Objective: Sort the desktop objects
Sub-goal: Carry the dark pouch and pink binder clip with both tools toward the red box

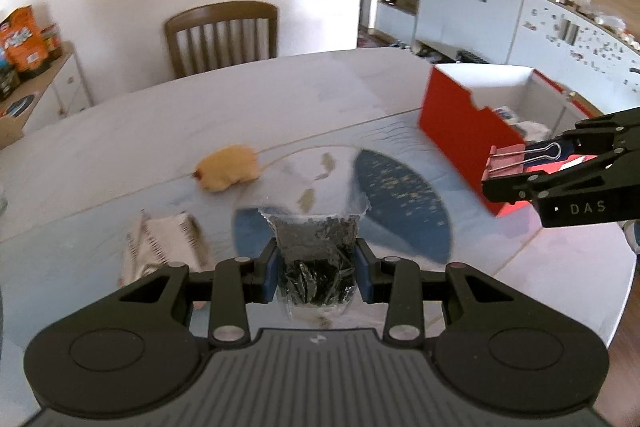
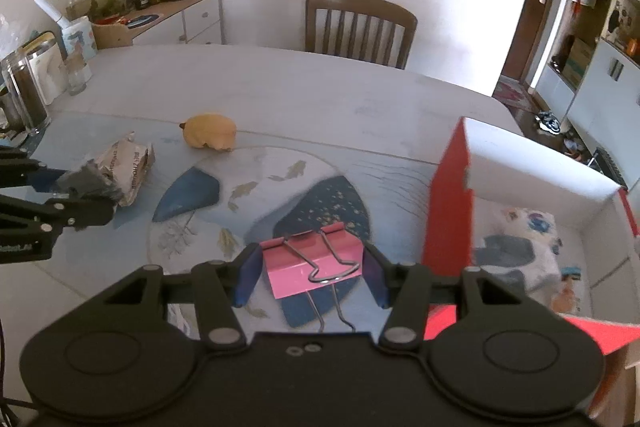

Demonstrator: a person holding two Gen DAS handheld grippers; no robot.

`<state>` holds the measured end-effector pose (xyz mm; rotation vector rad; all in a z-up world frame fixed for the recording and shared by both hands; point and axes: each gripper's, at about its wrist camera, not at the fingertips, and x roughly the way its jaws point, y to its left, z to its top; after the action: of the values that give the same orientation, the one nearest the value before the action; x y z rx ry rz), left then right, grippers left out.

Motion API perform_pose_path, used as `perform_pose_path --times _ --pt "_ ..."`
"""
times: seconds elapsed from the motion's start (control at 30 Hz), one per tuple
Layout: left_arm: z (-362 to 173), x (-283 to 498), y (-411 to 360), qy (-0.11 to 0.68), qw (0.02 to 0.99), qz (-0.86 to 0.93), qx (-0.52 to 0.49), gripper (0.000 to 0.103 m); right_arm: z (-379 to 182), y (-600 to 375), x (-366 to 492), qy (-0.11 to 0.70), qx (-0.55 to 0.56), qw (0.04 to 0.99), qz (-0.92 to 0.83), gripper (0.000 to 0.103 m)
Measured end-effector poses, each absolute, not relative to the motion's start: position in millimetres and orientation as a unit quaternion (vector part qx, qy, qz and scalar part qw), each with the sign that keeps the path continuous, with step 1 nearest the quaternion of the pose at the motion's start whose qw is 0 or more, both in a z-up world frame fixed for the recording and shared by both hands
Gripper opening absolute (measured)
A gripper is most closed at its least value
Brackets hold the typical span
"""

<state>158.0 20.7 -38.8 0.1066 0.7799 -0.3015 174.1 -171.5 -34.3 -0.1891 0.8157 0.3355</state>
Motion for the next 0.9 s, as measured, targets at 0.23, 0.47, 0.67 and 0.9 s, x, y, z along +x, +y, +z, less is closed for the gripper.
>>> perform_pose_path --times 0.23,0.47,0.67,0.9 --pt "-28.0 160.2 -11.9 0.371 0.911 -0.169 0.059 0.036 -21.7 -198.0 166.5 0.391 -0.078 0.905 0.146 0.054" --pt "-19.7 162.3 -45.4 0.363 0.910 -0.189 0.068 0.036 -12.7 -224.7 163.9 0.387 -0.068 0.910 0.129 0.054" --pt "-12.6 166.6 -72.7 0.354 0.910 -0.201 0.076 0.036 -4.8 -249.8 163.1 0.377 -0.062 0.916 0.121 0.054" --pt "-5.7 174.7 -104.2 0.346 0.910 -0.213 0.084 0.036 1.5 -278.0 167.3 0.368 -0.056 0.921 0.113 0.054"
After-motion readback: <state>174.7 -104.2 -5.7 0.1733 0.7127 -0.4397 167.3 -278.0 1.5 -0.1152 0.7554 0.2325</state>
